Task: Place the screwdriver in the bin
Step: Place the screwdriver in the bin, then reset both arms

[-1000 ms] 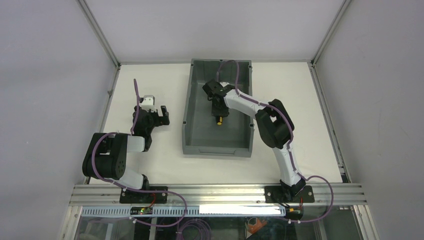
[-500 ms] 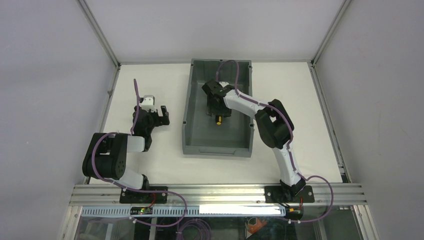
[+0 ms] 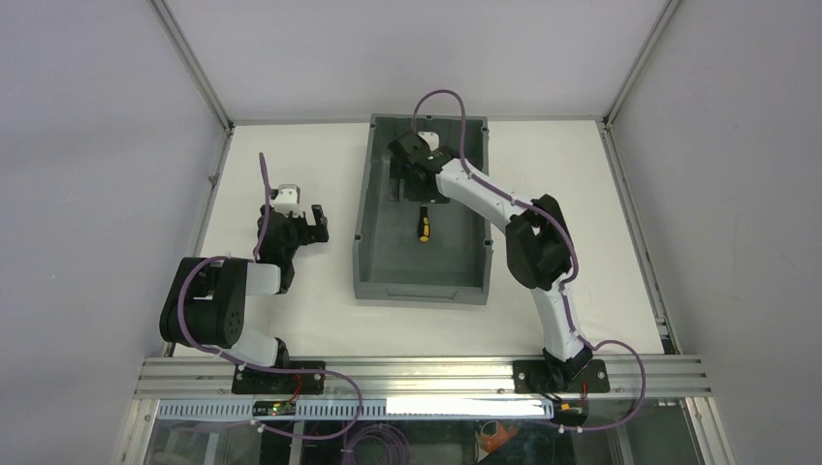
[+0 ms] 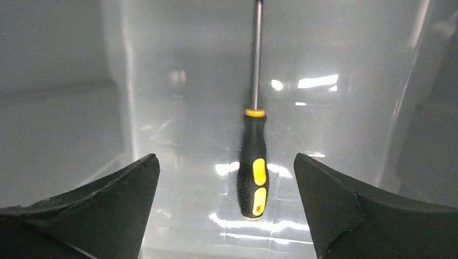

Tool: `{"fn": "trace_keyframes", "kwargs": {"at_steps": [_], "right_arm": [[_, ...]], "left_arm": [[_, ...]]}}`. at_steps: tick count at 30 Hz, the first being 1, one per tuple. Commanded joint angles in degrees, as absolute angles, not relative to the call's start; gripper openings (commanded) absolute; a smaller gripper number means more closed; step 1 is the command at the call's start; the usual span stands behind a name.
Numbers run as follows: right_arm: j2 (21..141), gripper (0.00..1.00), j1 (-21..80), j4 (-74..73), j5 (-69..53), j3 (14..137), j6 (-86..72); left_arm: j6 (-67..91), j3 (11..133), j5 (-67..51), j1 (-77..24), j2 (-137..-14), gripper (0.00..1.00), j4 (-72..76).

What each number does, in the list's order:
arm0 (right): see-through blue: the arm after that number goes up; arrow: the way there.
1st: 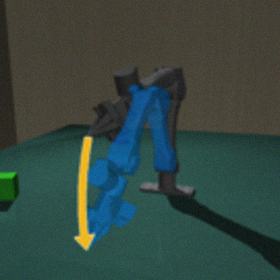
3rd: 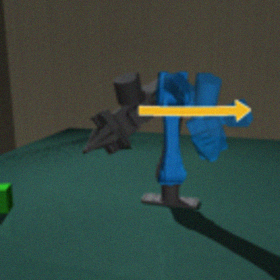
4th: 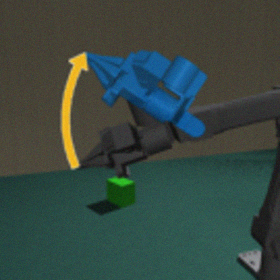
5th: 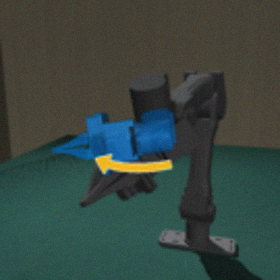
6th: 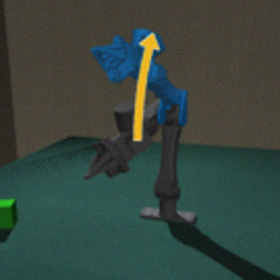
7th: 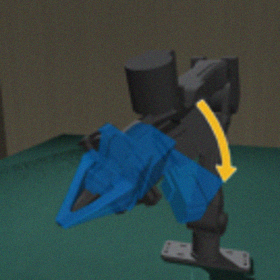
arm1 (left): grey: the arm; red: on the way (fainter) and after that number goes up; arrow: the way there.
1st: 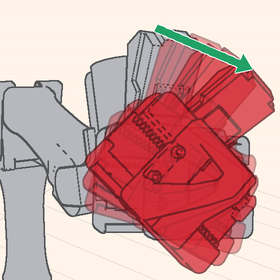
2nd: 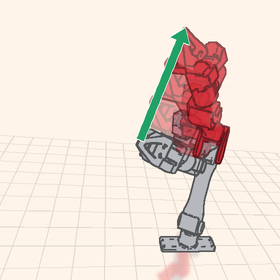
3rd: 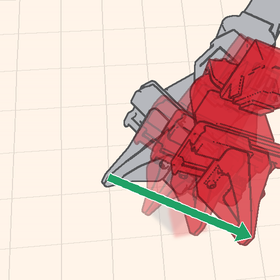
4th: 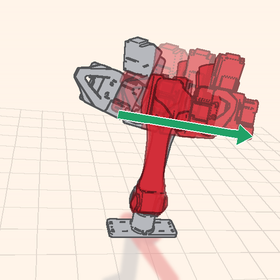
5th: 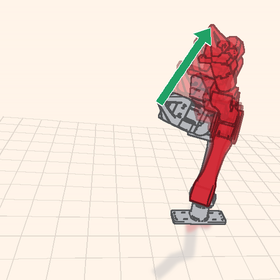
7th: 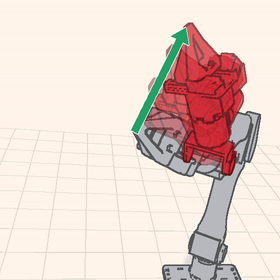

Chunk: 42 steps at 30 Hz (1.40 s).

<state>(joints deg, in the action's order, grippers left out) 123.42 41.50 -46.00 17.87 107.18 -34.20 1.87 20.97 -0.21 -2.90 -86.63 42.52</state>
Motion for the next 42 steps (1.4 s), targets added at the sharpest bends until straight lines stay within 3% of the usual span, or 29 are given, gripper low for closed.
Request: {"fn": "trace_keyframes", "kwargs": {"at_steps": [1, 12, 22, 28, 35, 42], "right_arm": [[116.89, 1.0, 41.1, -47.57, 20.42, 115.27, -30.09], [116.11, 1.0, 37.98, -54.75, 20.25, 132.34, -22.5], [108.59, 0.99, 28.82, -56.84, 18.44, 133.35, -17.82], [99.32, 1.0, 19.52, -53.64, 15.51, 121.29, -16.49], [86.95, 1.0, 9.47, -47.51, 10.96, 99.14, -17.39], [76.75, 0.99, 6.11, -41.23, 9.36, 77.44, -18.95]], "left_arm": [[0.53, 21.97, -1.12, -2.6, -86.31, 0.99, 45.88], [0.53, 21.97, -1.14, -2.56, -86.3, 0.99, 45.88], [0.53, 21.97, -1.13, -2.63, -86.3, 0.99, 45.88], [0.53, 21.97, -1.16, -2.63, -86.3, 0.99, 45.89], [0.53, 22.02, -1.14, -2.55, -86.26, 0.99, 45.88], [0.53, 21.97, -1.14, -2.55, -86.31, 0.99, 45.88]]}}
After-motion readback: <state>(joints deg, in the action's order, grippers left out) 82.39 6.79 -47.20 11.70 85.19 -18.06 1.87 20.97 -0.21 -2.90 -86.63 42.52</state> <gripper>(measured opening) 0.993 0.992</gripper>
